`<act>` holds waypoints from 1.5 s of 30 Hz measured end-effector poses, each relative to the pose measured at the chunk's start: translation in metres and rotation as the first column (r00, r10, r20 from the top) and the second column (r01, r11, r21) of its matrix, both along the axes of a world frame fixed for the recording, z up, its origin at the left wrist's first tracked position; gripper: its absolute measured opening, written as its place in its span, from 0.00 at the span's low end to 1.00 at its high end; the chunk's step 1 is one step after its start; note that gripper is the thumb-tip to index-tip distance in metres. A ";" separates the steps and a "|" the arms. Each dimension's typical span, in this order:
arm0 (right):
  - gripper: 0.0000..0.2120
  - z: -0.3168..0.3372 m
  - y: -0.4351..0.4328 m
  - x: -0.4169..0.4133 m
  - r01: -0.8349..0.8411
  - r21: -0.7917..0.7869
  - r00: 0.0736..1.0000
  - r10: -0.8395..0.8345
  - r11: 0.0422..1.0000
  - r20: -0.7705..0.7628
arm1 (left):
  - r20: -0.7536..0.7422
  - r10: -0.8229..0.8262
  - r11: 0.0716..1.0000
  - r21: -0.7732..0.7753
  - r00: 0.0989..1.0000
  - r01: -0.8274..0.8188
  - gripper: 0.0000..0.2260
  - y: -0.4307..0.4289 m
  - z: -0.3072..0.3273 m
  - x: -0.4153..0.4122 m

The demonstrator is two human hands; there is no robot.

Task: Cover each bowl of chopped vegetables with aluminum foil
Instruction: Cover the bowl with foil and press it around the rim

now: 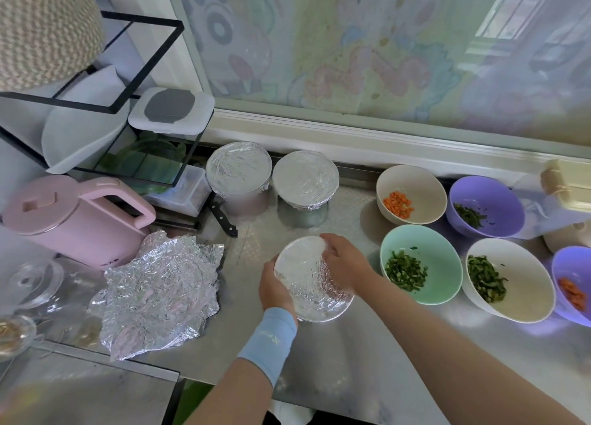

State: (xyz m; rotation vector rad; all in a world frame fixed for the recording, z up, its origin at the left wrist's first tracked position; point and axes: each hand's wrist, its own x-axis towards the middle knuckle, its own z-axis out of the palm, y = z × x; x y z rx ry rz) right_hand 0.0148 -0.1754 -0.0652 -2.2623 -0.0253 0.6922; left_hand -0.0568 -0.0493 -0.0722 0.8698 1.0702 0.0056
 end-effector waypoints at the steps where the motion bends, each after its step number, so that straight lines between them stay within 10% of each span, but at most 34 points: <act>1: 0.21 -0.001 -0.001 -0.002 0.027 0.010 1.000 -0.026 1.000 -0.006 | -0.006 -0.035 0.999 0.021 0.999 0.035 0.17 0.005 -0.002 0.004; 12: 0.26 0.010 0.006 -0.004 -0.135 -0.034 0.990 0.136 0.990 0.030 | 0.069 0.029 0.999 -0.047 0.997 -0.026 0.21 -0.012 -0.007 -0.034; 23: 0.26 0.005 -0.003 -0.012 0.179 0.055 0.979 -0.172 0.982 -0.109 | 0.062 -0.045 0.992 -0.119 0.997 0.052 0.19 0.016 0.000 -0.004; 33: 0.26 0.005 0.005 -0.008 0.041 0.020 0.998 -0.040 0.999 -0.050 | 0.037 -0.027 0.985 -0.171 0.999 0.033 0.23 0.003 0.004 -0.012; 45: 0.31 0.010 0.011 -0.013 0.064 0.001 0.998 -0.064 0.998 -0.013 | -0.170 0.059 0.996 -0.052 0.984 -0.069 0.15 0.015 0.021 -0.007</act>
